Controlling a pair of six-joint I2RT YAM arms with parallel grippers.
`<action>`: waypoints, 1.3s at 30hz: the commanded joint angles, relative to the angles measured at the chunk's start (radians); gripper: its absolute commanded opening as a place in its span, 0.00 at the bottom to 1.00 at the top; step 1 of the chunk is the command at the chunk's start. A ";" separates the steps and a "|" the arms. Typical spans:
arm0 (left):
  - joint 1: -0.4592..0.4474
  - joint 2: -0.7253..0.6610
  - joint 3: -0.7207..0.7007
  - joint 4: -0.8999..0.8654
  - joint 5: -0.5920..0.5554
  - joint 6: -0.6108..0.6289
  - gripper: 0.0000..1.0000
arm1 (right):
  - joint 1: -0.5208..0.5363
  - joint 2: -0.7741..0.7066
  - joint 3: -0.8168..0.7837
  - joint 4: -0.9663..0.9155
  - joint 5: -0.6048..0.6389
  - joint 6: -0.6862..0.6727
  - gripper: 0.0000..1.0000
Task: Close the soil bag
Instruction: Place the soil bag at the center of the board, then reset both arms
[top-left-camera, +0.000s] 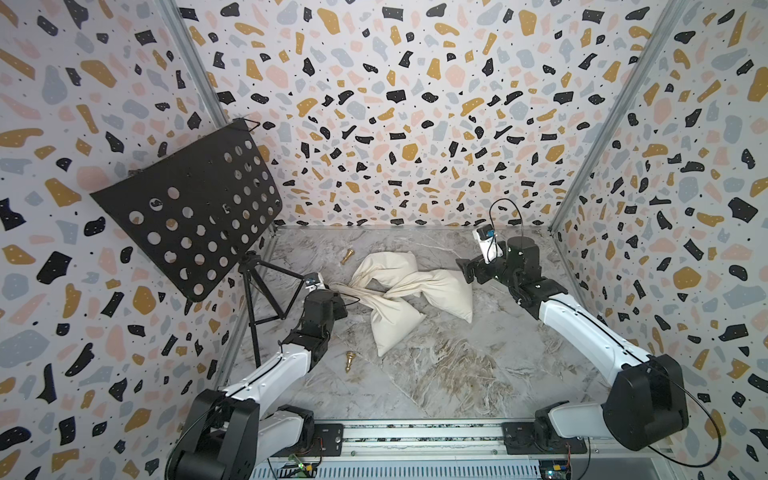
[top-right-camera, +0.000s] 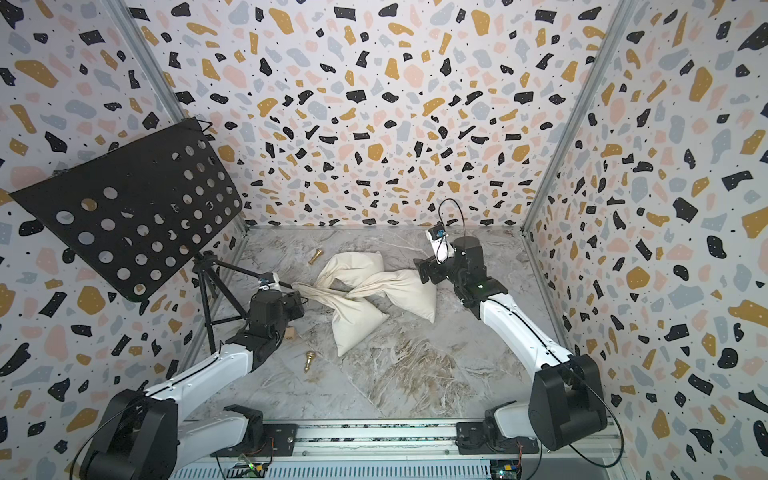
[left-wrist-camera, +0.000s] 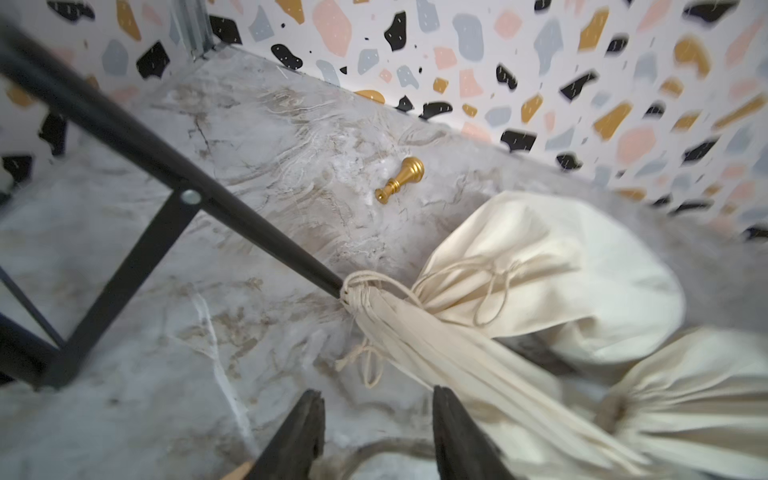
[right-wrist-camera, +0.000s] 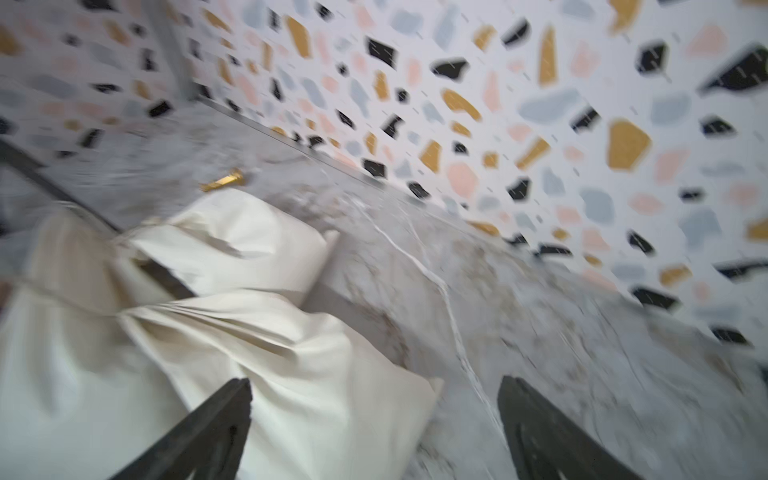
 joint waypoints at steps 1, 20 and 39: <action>0.012 -0.093 0.023 0.000 -0.087 0.079 0.66 | -0.054 -0.006 -0.119 0.056 0.426 0.168 0.99; 0.030 0.041 -0.118 0.233 -0.249 0.450 1.00 | -0.121 -0.039 -0.535 0.459 0.669 0.095 0.99; 0.112 0.281 -0.132 0.496 0.146 0.476 1.00 | -0.268 0.138 -0.621 0.813 0.155 0.011 1.00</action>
